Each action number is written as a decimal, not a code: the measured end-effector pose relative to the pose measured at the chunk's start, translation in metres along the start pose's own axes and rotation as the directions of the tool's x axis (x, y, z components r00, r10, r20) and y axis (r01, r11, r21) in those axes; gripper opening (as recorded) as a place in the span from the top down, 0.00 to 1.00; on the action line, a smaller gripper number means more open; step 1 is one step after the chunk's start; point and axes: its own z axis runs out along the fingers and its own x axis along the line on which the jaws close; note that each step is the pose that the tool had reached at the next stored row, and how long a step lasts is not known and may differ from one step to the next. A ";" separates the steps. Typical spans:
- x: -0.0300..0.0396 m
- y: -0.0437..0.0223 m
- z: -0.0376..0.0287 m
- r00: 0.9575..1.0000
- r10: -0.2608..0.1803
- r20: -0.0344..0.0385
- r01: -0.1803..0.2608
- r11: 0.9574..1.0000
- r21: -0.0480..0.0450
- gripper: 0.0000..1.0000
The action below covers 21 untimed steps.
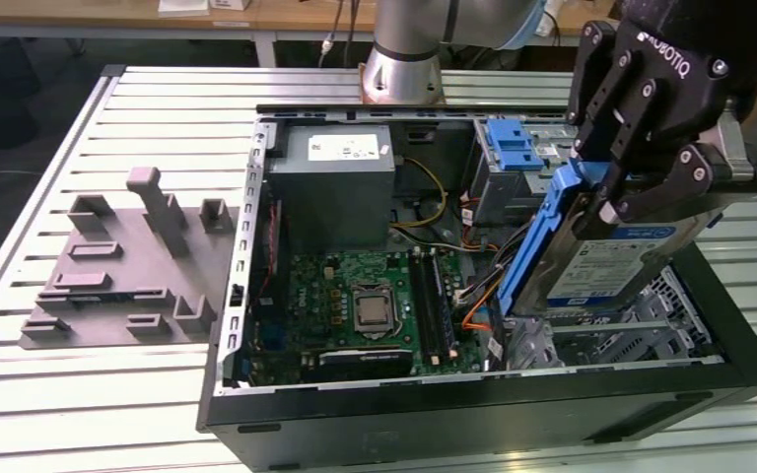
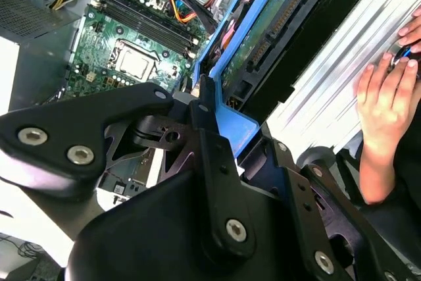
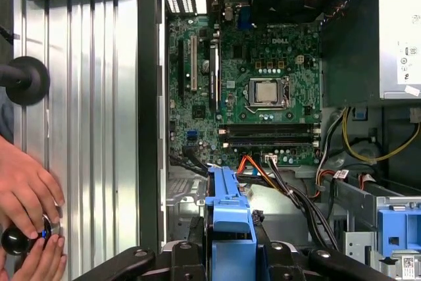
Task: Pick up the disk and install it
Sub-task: 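Insert the disk into the insertion slot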
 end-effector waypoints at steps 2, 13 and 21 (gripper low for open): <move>0.0000 -0.0015 0.0000 1.000 0.000 0.000 0.000 1.000 0.000 0.64; -0.0004 -0.0189 0.0000 1.000 0.000 0.000 0.000 1.000 0.000 0.64; -0.0004 -0.0230 0.0007 1.000 0.000 0.000 0.000 1.000 0.000 0.64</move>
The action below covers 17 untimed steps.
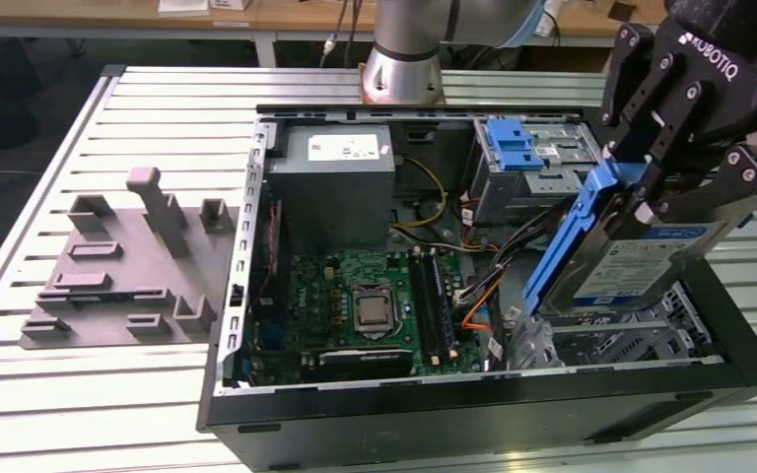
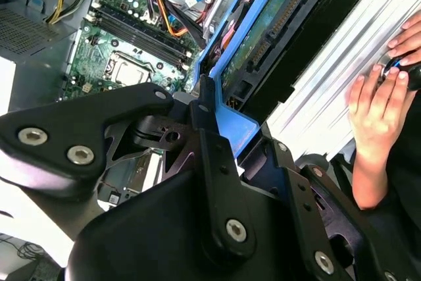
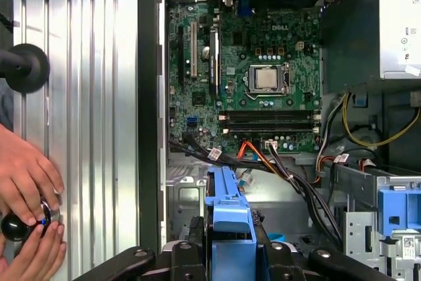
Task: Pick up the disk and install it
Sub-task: 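Insert the disk into the insertion slot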
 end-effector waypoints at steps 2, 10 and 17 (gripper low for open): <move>-0.0001 -0.0027 0.0004 1.000 0.000 0.000 0.000 1.000 0.000 0.64; -0.0002 -0.0084 0.0017 1.000 0.000 0.000 0.000 1.000 0.000 0.64; -0.0004 -0.0148 0.0038 1.000 0.000 0.000 0.000 1.000 0.000 0.64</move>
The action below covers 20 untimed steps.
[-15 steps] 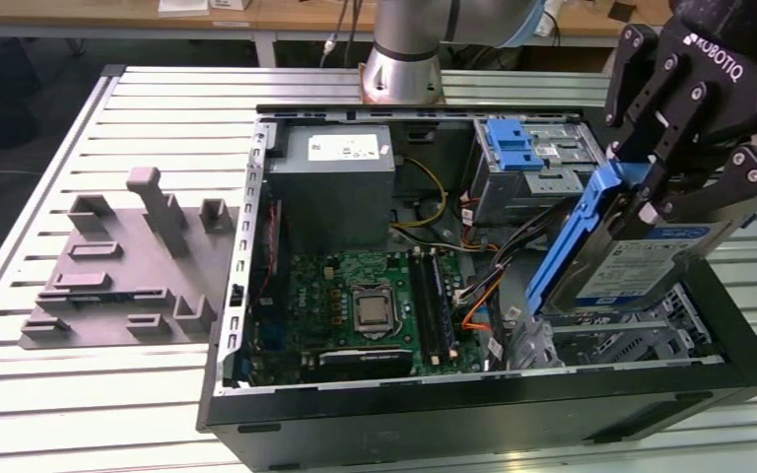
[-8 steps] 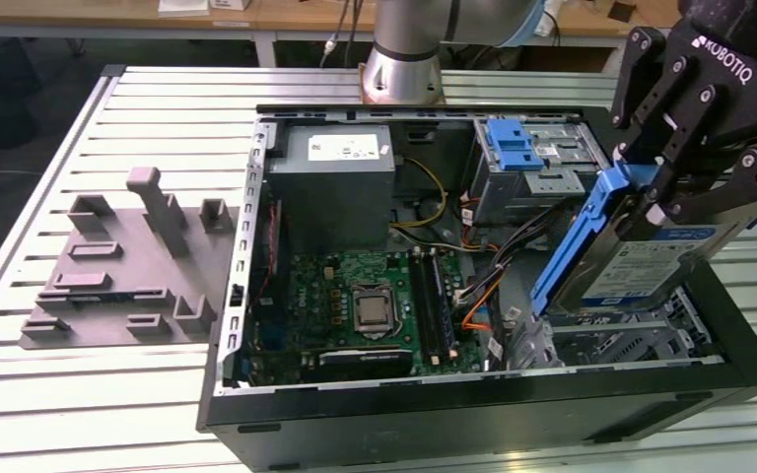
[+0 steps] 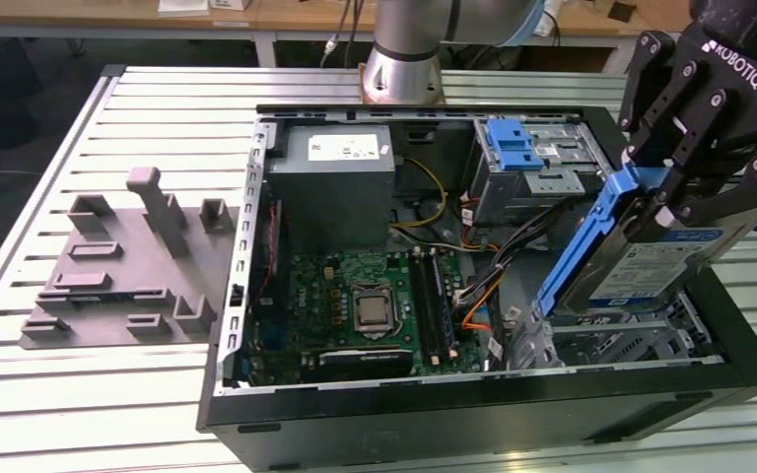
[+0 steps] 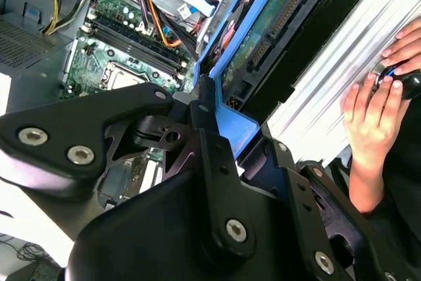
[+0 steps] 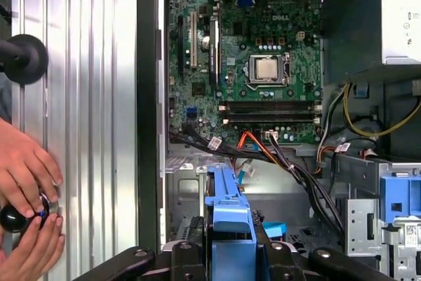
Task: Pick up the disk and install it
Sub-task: 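Insert the disk into the insertion slot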
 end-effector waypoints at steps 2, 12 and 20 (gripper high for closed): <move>-0.0001 -0.0014 0.0009 1.000 0.000 0.000 0.000 1.000 0.000 0.64; -0.0002 -0.0060 0.0054 1.000 0.000 0.000 0.000 1.000 0.000 0.64; -0.0003 -0.0062 0.0116 1.000 0.000 0.000 0.000 1.000 0.000 0.64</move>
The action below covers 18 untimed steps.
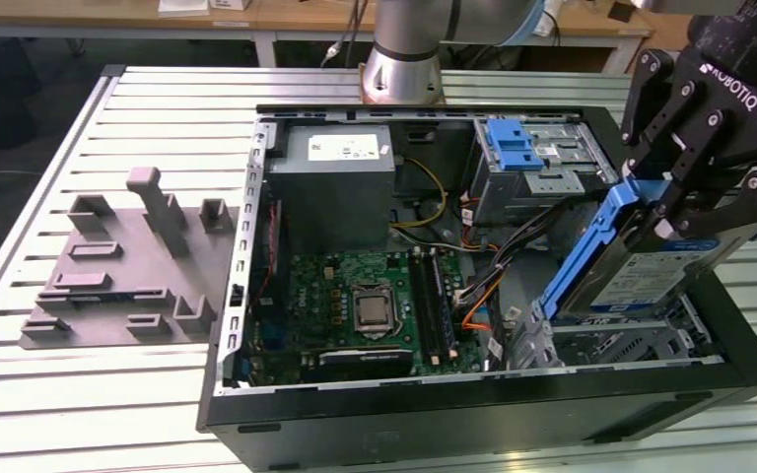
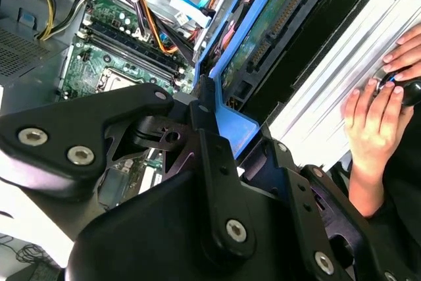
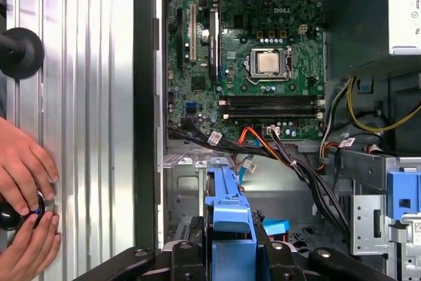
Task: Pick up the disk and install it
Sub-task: 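Insert the disk into the insertion slot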
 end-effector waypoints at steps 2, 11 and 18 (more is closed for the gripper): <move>0.0000 0.0000 0.0017 1.000 0.000 0.000 0.000 1.000 0.000 0.64; -0.0001 -0.0001 0.0086 1.000 0.000 0.000 0.000 1.000 0.000 0.64; -0.0002 -0.0002 0.0141 1.000 0.000 0.000 0.000 1.000 0.000 0.64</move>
